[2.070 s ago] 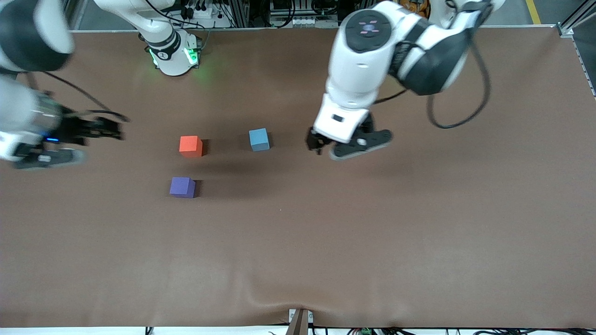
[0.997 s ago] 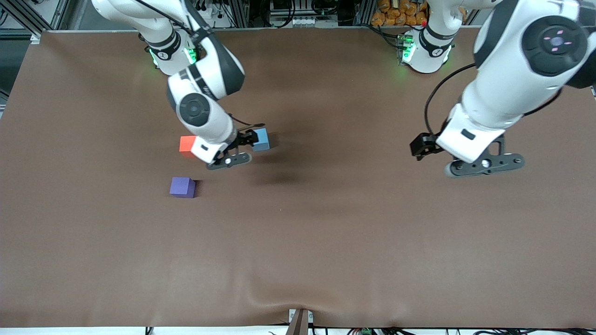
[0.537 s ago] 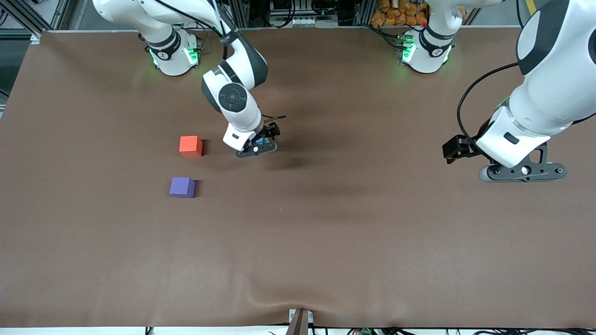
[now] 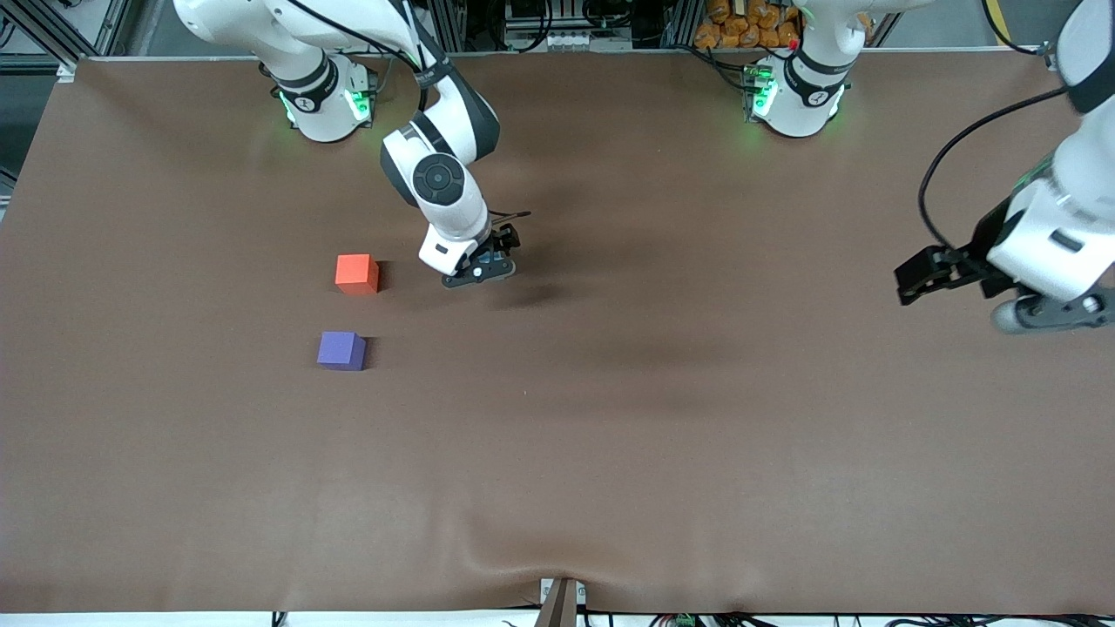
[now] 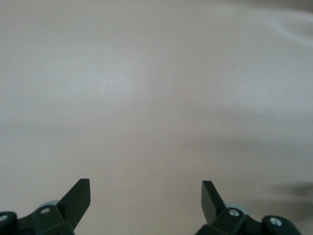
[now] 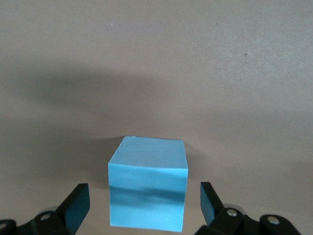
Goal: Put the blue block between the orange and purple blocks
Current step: 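Carry the light-blue cube with the right gripper between orange and purple cubes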
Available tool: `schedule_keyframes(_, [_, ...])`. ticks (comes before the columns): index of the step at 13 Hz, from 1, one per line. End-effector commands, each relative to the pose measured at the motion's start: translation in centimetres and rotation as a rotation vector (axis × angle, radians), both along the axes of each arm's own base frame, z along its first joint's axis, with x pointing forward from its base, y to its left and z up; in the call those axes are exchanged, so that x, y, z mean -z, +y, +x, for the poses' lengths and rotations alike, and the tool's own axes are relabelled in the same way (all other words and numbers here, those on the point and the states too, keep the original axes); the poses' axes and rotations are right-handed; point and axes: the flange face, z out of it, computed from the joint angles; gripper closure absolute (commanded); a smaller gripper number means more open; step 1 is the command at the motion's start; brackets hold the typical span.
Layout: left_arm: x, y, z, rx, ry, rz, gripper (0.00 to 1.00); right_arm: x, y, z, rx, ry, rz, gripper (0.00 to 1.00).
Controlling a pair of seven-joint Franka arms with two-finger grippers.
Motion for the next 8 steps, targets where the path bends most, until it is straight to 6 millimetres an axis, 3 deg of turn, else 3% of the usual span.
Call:
schedule_keyframes(1, [-0.8, 1.8, -1.8, -0.010, 0.009, 0.012, 0.00, 0.2, 0.1, -0.6, 0.032, -0.016, -0.003, 0.00])
schedule_keyframes(4, [-0.6, 3.1, -2.5, -0.032, 0.019, 0.019, 0.00, 1.8, 1.2, -1.8, 0.073, -0.009, -0.023, 0.00])
schedule_keyframes(5, [-0.4, 4.3, -3.0, -0.056, 0.018, 0.016, 0.00, 1.8, 1.3, -2.0, 0.069, -0.010, -0.024, 0.00])
schedule_keyframes(6, [0.1, 4.6, -3.6, -0.063, 0.009, -0.001, 0.00, 1.7, 1.5, -2.0, 0.069, -0.012, -0.022, 0.08])
schedule_keyframes(8, [0.7, 5.3, -5.1, -0.077, -0.037, 0.008, 0.00, 1.3, 1.3, -1.4, 0.073, -0.012, -0.021, 0.65])
